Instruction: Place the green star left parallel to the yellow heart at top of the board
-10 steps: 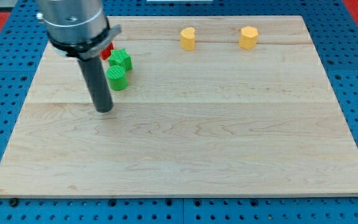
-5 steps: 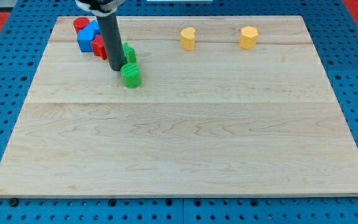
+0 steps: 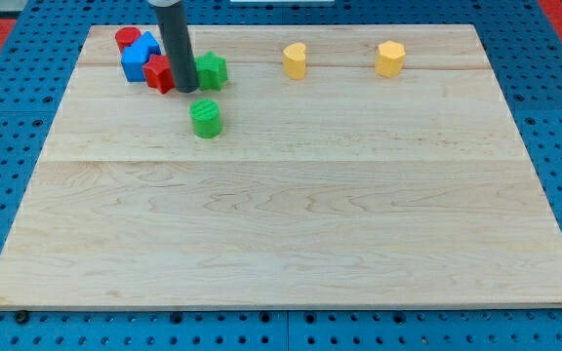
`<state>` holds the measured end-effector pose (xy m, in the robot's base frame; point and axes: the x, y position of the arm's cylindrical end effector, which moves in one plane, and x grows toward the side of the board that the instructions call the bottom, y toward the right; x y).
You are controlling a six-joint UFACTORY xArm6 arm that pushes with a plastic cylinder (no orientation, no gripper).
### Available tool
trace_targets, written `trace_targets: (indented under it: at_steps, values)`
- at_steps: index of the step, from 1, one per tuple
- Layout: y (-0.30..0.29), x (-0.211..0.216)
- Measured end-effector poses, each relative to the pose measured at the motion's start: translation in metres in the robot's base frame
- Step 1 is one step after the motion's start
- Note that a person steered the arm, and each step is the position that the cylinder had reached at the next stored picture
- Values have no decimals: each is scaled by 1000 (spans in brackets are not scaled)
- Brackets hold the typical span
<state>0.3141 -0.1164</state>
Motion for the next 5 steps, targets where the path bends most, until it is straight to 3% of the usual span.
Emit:
trace_targets:
  at_steps: [2, 5]
  values:
    - [29, -13]
    - [12, 37]
